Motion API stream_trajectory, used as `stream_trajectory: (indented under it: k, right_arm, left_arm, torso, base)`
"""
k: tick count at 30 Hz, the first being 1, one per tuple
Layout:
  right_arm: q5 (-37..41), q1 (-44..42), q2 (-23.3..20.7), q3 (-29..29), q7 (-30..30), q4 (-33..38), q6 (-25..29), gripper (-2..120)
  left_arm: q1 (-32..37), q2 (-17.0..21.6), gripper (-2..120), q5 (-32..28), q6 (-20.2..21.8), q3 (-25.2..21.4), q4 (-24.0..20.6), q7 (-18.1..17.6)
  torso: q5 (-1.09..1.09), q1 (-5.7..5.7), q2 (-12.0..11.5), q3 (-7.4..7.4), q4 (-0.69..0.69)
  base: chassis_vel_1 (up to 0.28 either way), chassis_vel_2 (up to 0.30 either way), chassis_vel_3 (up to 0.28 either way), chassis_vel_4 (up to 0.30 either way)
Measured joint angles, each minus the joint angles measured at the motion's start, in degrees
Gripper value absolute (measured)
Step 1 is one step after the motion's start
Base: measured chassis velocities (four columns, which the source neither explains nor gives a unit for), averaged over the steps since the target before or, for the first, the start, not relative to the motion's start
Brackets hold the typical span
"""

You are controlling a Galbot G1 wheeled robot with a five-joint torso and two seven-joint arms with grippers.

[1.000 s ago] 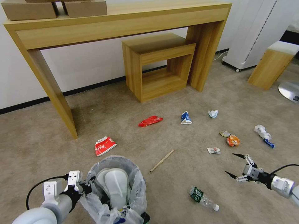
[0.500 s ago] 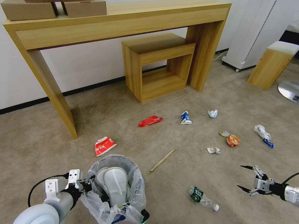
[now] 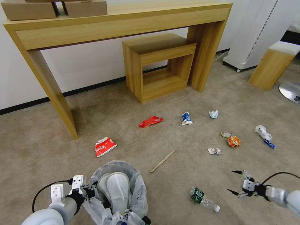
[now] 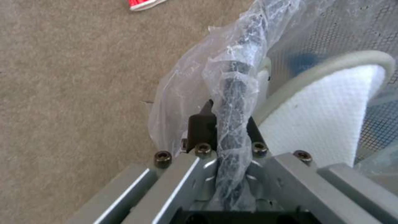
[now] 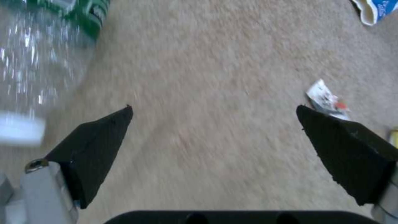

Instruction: Pick up the trash bin and place the garbage on the floor into it.

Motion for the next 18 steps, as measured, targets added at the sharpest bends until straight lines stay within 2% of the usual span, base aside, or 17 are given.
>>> stream_trajectory:
  k: [8, 18]
  right_arm:
    - [7.8, 0.49, 3.54, -7.09, 8.92, 2.73, -7.22, 100]
    - [8.18, 2.21, 6.32, -10.7, 10.08, 1.48, -8.42, 100]
  left_arm:
    - [1.49, 0.4, 0, 1.0, 0.05, -0.42, 0.43, 0.05]
    - [1.46, -0.8, 0, 3.15, 0.05, 1.17, 1.55, 0.31]
  torso:
    - [-0.02, 0.0, 0.0, 0.0, -0.01]
    - [0.0, 0.0, 0.01, -0.01, 0.0]
  base:
    - [0.0, 0.0, 0.0, 0.0]
    - [0.0, 0.0, 0.0, 0.0]
